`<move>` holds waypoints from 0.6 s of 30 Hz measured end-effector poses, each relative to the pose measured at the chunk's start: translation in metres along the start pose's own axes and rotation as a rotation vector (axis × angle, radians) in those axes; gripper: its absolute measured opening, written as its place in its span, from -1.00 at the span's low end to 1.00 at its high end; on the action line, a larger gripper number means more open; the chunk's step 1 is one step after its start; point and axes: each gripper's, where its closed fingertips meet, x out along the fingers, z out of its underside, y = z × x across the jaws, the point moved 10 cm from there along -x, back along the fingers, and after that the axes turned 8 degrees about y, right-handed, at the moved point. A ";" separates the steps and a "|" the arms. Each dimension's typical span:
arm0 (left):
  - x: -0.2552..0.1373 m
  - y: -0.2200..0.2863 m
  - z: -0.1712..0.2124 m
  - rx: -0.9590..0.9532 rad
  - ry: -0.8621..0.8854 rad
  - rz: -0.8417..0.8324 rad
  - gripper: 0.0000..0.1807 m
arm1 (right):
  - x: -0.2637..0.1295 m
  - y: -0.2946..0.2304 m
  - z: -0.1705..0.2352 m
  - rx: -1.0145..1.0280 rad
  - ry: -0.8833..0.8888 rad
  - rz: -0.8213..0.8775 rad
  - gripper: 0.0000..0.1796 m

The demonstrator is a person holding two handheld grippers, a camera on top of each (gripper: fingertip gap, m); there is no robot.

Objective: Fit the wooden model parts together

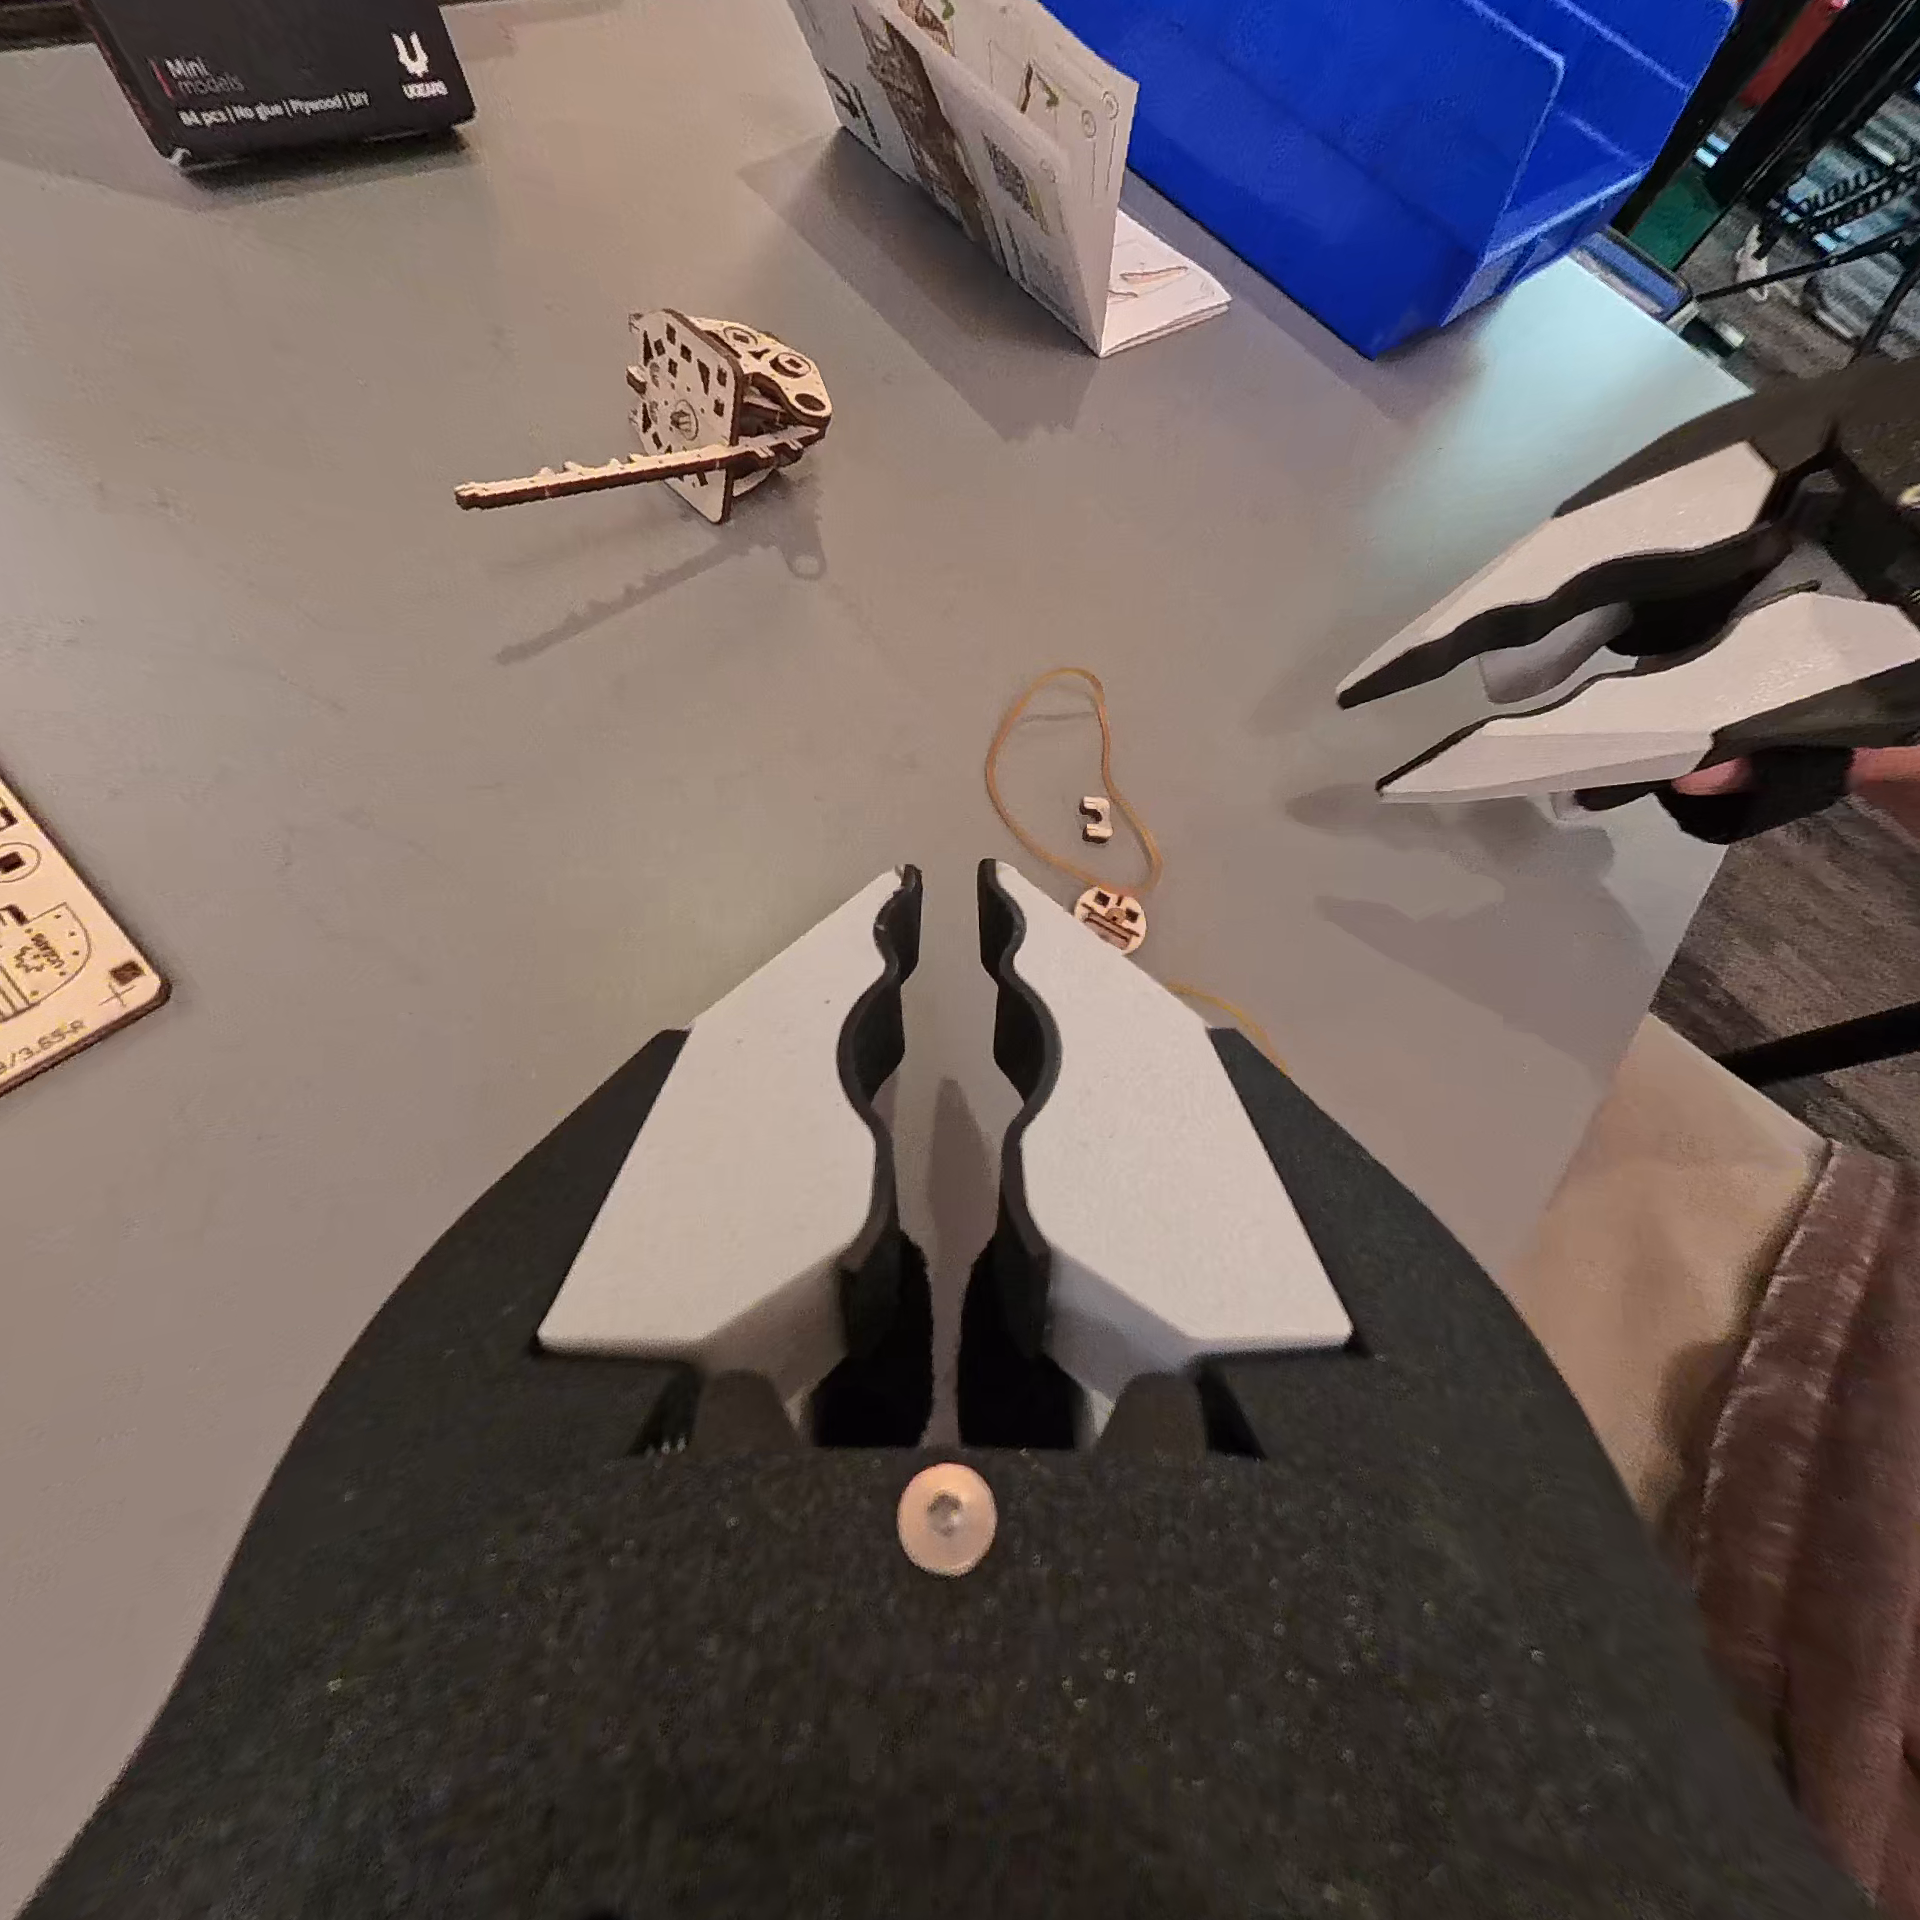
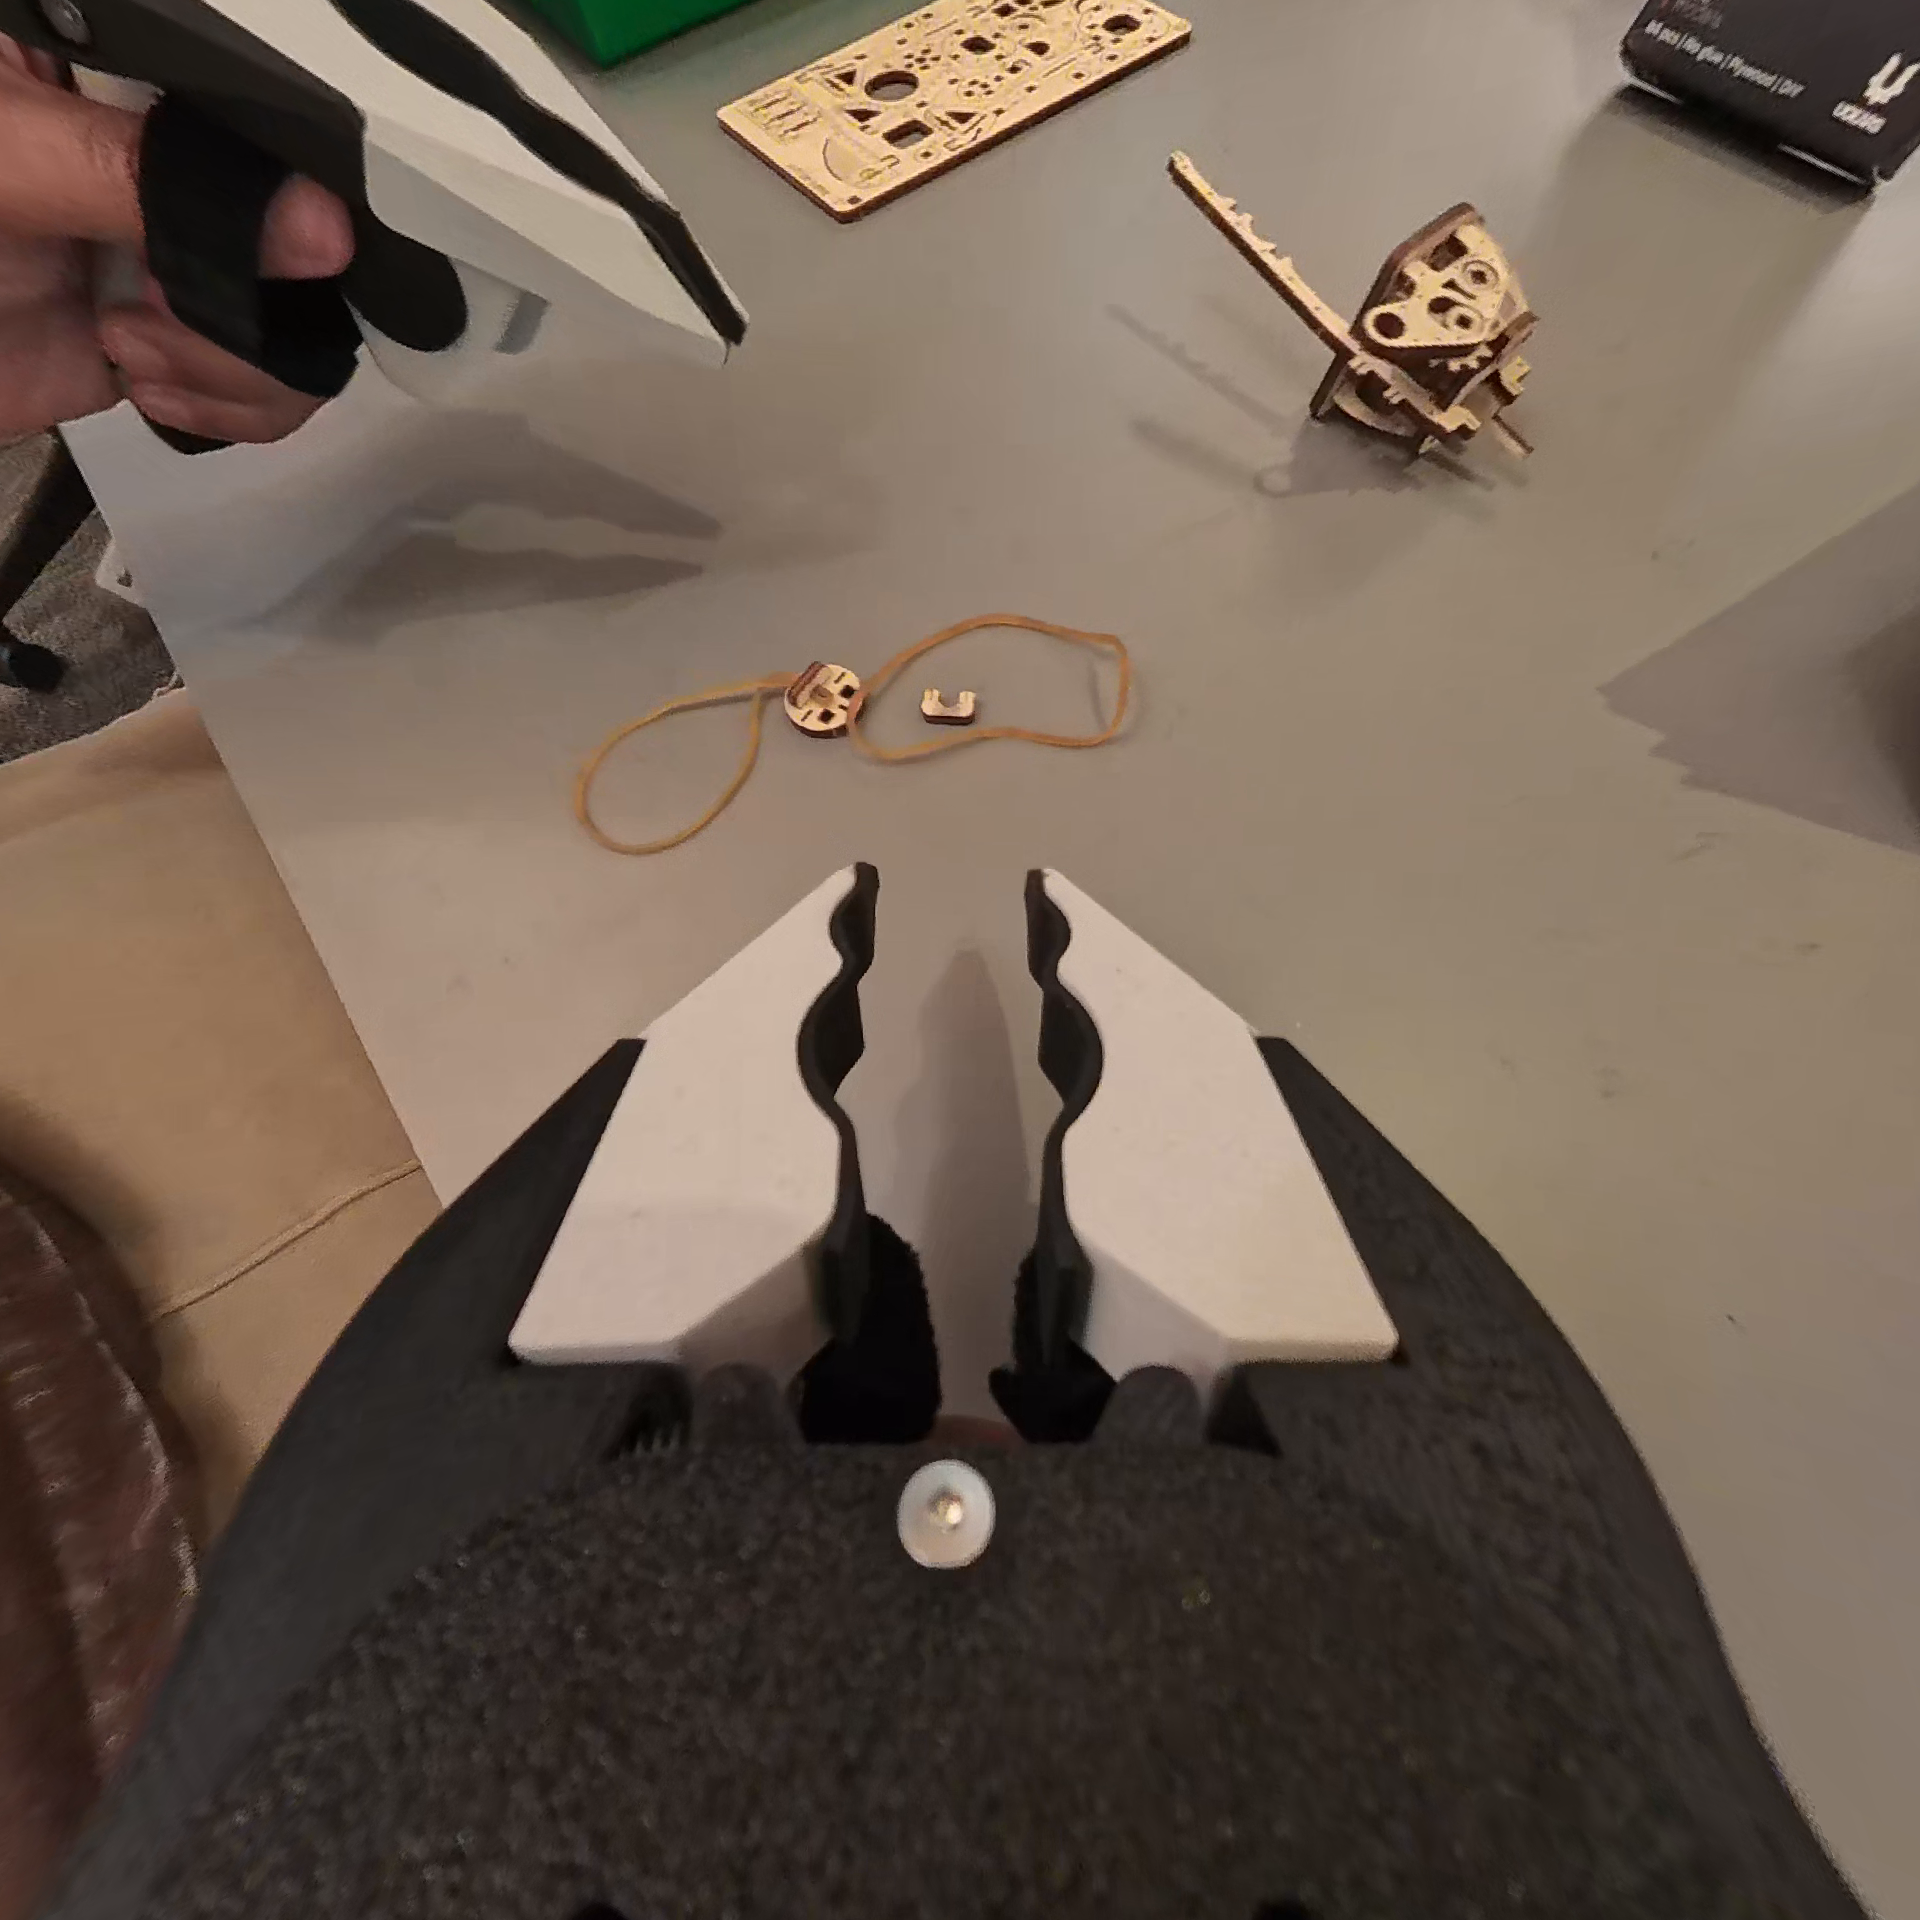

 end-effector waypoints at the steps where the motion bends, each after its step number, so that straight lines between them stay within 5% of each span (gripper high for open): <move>1: 0.001 0.000 0.000 0.004 -0.005 0.000 -0.91 | -0.002 0.001 0.001 0.005 0.001 0.005 -0.68; 18: 0.070 0.009 0.001 0.049 -0.165 0.108 -0.79 | 0.001 0.003 0.005 0.005 -0.028 -0.042 -0.65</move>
